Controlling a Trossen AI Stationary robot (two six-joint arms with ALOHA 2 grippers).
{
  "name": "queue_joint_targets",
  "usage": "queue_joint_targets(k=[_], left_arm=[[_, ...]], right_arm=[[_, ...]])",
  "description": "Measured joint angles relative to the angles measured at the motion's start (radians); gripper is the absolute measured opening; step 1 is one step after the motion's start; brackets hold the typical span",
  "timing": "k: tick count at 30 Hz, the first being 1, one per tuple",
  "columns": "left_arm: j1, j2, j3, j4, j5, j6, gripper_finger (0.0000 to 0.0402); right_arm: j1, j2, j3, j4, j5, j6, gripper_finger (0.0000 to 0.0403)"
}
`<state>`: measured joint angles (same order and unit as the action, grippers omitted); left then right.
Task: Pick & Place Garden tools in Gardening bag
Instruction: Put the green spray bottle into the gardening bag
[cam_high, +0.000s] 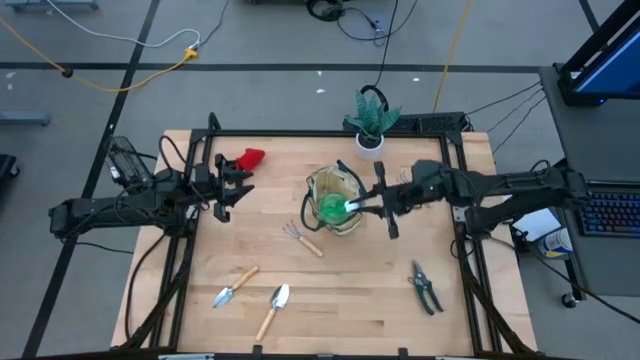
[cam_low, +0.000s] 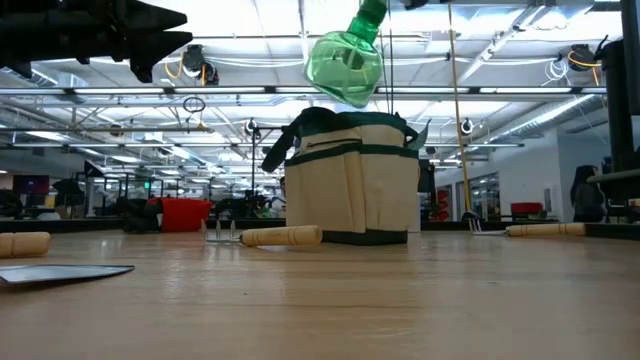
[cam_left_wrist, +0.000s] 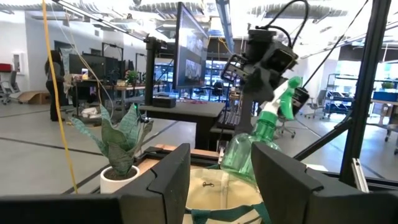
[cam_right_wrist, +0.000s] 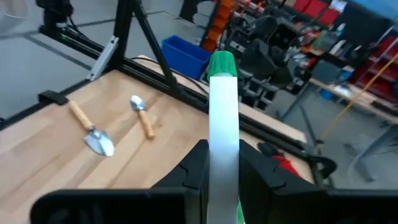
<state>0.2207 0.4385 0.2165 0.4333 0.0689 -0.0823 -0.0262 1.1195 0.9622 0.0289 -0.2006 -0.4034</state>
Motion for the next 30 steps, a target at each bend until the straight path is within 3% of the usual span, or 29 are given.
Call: queue_joint_targets(k=[12,30], left_arm=[[0.000,0.000,0.000,-0.015,0.000,0.001,0.0177],[0.000,0.000,0.000,-0.020,0.000,0.022,0.0177]], right_arm=[[-0.091,0.043,-0.001,-0.078,-0.014,0.026,0.0045],[-0.106,0.115,-0.001,-0.172,-0.015,0.185,0.0049]])
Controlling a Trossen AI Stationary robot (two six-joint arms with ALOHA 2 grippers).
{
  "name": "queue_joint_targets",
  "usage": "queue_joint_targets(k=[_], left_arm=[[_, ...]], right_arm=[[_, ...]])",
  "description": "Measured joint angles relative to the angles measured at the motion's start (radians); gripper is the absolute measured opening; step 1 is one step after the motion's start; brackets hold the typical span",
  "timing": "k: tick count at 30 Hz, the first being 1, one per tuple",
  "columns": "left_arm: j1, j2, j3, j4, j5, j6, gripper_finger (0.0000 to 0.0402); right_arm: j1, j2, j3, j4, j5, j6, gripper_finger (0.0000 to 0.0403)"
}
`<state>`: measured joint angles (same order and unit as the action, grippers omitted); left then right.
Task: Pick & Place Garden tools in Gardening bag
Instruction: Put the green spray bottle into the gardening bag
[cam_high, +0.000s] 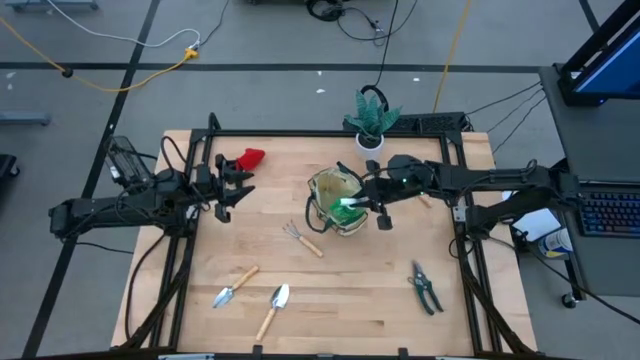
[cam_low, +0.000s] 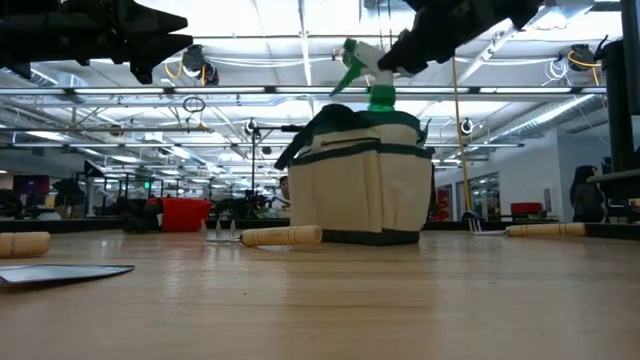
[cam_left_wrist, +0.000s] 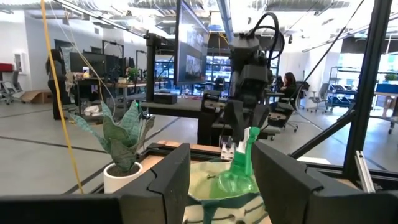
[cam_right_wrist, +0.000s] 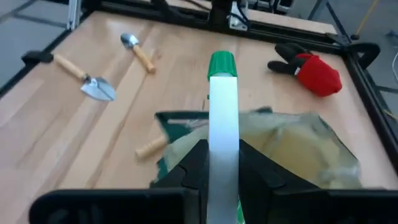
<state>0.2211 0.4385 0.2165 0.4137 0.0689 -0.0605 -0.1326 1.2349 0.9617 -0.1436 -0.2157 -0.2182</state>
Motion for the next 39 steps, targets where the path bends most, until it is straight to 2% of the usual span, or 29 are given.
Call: queue_joint_targets(k=[4,8,14,20,23,32,39], left_arm=[[0.000,0.000,0.000,0.001,0.000,-0.017,0.0177],[0.000,0.022,0.000,0.006,0.009,-0.130,0.0177],[0.000,0.179,0.045,0.001,-0.024,-0.232,0.0177],[0.000,0.448,0.238,-0.003,-0.026,-0.232,0.0177],[0.000,0.586,0.361,-0.063,-0.026,-0.229,0.0177],[0.000,0.965,0.743,-0.415,-0.055,-0.153,0.0177],[0.000,1.136,0.940,-0.579,-0.047,-0.070,0.0177]], right_arm=[[0.000,0.034,0.000,-0.018,0.000,0.002,0.0054],[0.000,0.063,0.000,-0.015,0.000,0.000,0.0053],[0.000,0.072,0.000,-0.026,-0.028,0.001,0.0051],[0.001,0.072,0.000,-0.040,-0.052,0.001,0.0052],[0.001,0.072,0.000,-0.067,-0.052,0.000,0.0053],[0.002,0.072,0.000,-0.078,-0.053,-0.006,0.0053],[0.002,0.072,0.000,-0.079,-0.053,-0.005,0.0053]])
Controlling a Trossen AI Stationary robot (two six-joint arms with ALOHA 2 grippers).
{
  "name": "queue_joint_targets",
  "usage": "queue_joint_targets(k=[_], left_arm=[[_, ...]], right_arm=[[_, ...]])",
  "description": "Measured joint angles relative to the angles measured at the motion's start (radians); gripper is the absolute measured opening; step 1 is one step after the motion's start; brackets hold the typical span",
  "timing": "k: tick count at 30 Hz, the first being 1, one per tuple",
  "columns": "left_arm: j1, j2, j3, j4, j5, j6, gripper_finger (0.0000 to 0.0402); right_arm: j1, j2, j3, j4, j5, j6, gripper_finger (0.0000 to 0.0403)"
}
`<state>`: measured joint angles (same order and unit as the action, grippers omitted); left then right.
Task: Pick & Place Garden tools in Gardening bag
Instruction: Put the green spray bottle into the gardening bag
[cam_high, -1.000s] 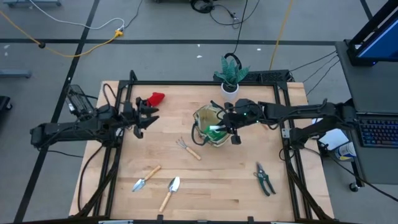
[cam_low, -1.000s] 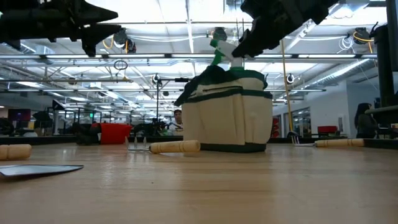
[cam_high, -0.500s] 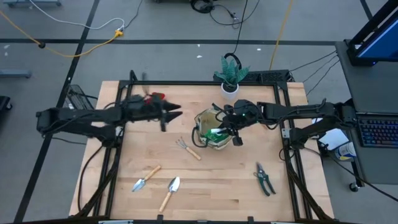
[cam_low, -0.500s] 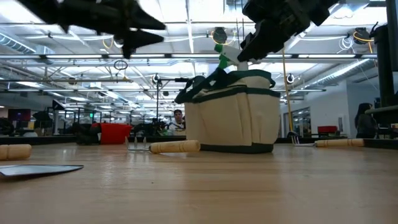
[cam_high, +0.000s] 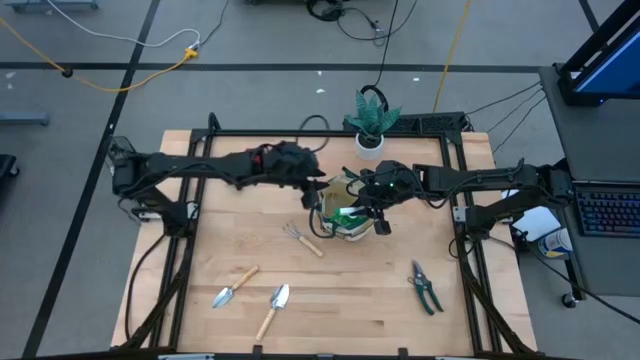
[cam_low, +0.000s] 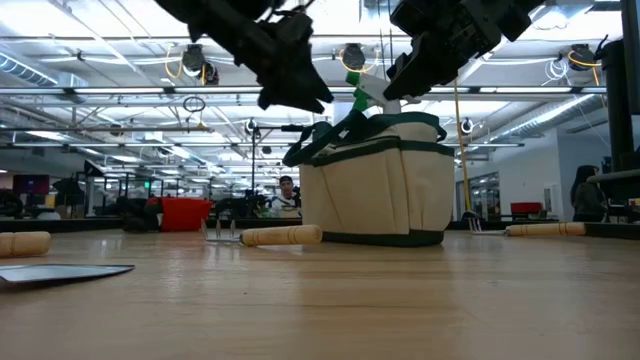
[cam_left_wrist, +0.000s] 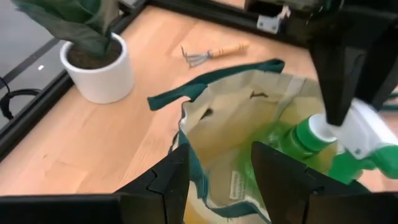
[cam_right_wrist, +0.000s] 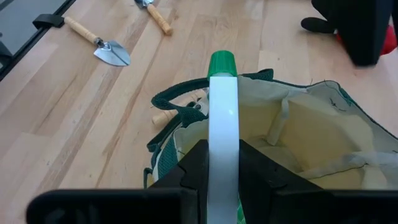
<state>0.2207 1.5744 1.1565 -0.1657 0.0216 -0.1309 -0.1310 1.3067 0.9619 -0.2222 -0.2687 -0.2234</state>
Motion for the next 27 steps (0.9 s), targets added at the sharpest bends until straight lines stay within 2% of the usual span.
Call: queue_joint_targets(k=[4,11,27], left_arm=[[0.001,0.042,0.031,-0.049,0.000,0.039,0.0177],[0.002,0.043,0.032,-0.110,0.001,0.051,0.0177],[0.001,0.100,0.033,-0.057,-0.054,0.123,0.0177]], right_arm=[[0.000,0.000,0.000,0.000,0.000,0.001,0.0053],[0.000,0.000,0.000,0.000,0.000,0.002,0.0053],[0.000,0.000,0.000,-0.002,0.003,0.077,0.0054]])
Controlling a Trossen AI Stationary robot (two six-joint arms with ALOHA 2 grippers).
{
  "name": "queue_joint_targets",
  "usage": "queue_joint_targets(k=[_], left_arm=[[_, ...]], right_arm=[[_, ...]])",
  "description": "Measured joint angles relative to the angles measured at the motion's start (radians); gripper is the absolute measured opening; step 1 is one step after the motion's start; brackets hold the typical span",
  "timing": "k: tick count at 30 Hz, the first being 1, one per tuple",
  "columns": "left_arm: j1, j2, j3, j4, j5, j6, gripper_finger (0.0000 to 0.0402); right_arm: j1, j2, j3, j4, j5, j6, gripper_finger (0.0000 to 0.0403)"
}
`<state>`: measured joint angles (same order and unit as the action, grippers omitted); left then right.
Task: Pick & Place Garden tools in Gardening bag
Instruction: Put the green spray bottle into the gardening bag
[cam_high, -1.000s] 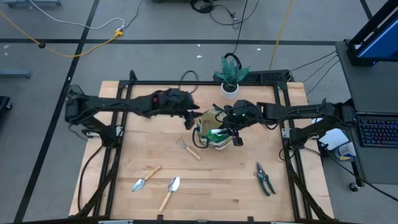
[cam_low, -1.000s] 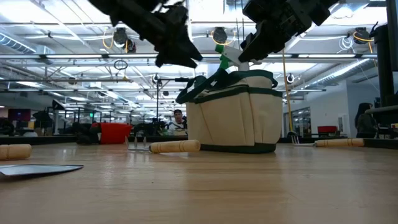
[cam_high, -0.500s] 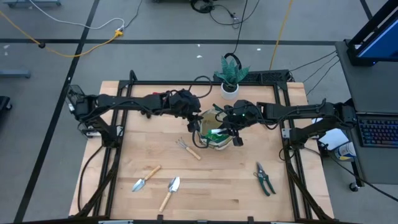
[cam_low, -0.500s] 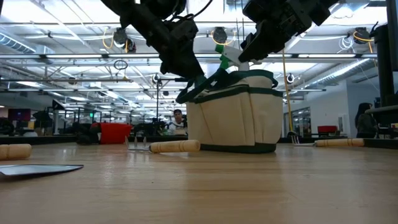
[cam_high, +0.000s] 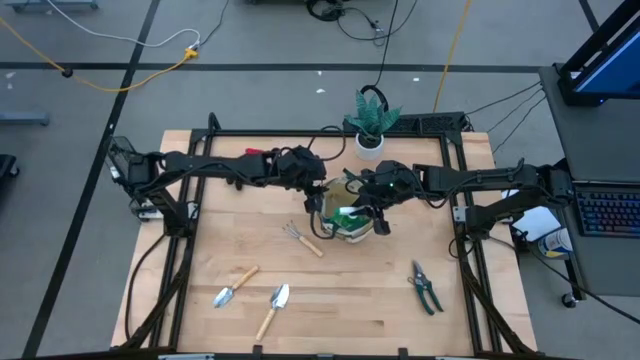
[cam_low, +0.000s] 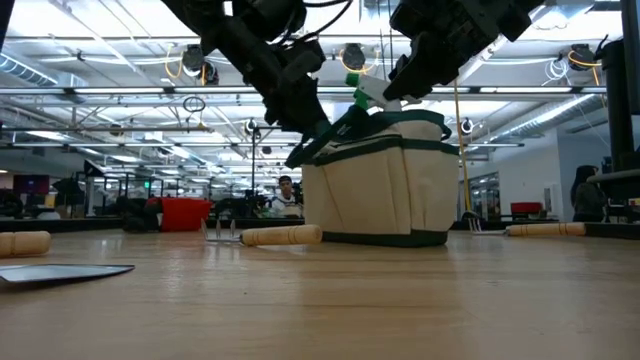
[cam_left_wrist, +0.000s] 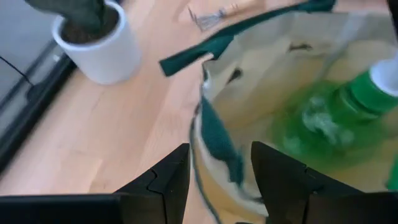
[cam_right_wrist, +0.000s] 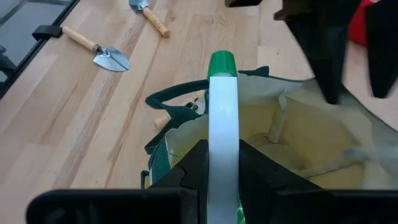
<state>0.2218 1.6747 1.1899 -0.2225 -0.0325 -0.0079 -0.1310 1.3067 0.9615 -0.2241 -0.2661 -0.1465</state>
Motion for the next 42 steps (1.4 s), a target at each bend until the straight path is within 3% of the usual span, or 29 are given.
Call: queue_joint_targets(k=[14,26,42], left_arm=[[0.016,-0.005,-0.001,-0.008,-0.039,0.007,0.0167],[0.016,-0.005,-0.001,-0.007,-0.039,0.003,0.0012],[-0.014,-0.005,-0.001,-0.073,-0.066,-0.021,0.0004]], right_arm=[[0.000,0.000,0.000,0.002,0.001,0.004,0.0054],[0.000,0.000,0.000,0.002,0.003,0.005,0.0054],[0.003,-0.003,0.000,-0.001,0.086,0.191,0.0054]])
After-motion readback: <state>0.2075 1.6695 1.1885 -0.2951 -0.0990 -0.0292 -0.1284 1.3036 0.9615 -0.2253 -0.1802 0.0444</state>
